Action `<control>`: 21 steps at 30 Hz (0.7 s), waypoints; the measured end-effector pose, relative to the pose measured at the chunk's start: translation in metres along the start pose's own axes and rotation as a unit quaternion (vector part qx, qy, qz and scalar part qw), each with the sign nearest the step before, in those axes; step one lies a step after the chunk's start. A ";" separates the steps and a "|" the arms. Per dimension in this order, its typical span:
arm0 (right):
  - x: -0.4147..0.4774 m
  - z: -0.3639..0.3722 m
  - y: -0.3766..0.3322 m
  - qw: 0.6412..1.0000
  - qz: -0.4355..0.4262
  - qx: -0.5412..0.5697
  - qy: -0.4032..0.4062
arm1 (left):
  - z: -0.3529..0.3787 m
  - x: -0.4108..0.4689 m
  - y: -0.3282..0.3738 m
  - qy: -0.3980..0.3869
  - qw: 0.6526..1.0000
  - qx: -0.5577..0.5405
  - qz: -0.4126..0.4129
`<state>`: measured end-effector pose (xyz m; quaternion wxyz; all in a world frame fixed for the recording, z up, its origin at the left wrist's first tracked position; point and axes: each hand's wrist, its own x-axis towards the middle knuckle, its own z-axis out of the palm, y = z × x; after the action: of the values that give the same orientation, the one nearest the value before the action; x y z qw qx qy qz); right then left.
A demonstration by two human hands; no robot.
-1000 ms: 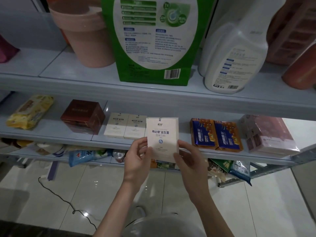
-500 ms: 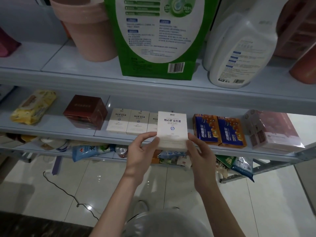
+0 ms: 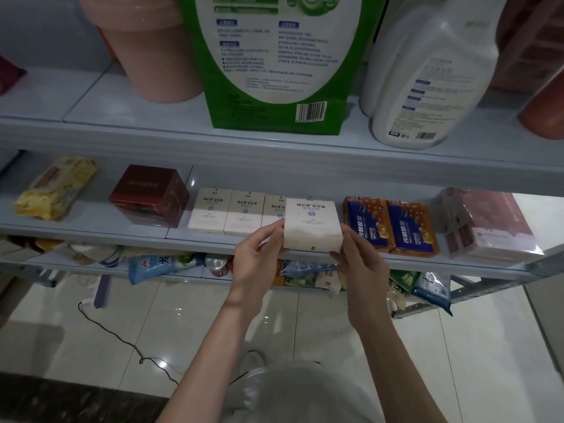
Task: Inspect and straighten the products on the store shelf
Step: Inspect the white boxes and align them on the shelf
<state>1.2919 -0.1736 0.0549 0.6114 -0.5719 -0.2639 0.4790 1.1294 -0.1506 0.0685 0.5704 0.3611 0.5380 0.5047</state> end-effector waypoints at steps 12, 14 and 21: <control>-0.007 0.005 -0.006 0.994 -0.053 -0.069 -0.060 | -0.006 0.000 -0.005 0.032 0.999 -0.001 -0.031; -0.006 0.005 -0.004 0.991 -0.057 -0.106 -0.063 | -0.006 -0.001 -0.001 0.005 1.000 -0.004 -0.029; -0.007 0.002 0.000 0.989 -0.014 -0.102 -0.109 | -0.002 -0.004 0.008 -0.069 0.997 -0.021 -0.024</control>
<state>1.2867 -0.1792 0.0567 0.5241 -0.5723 -0.3845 0.5000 1.1260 -0.1532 0.0773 0.6257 0.3702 0.4954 0.4755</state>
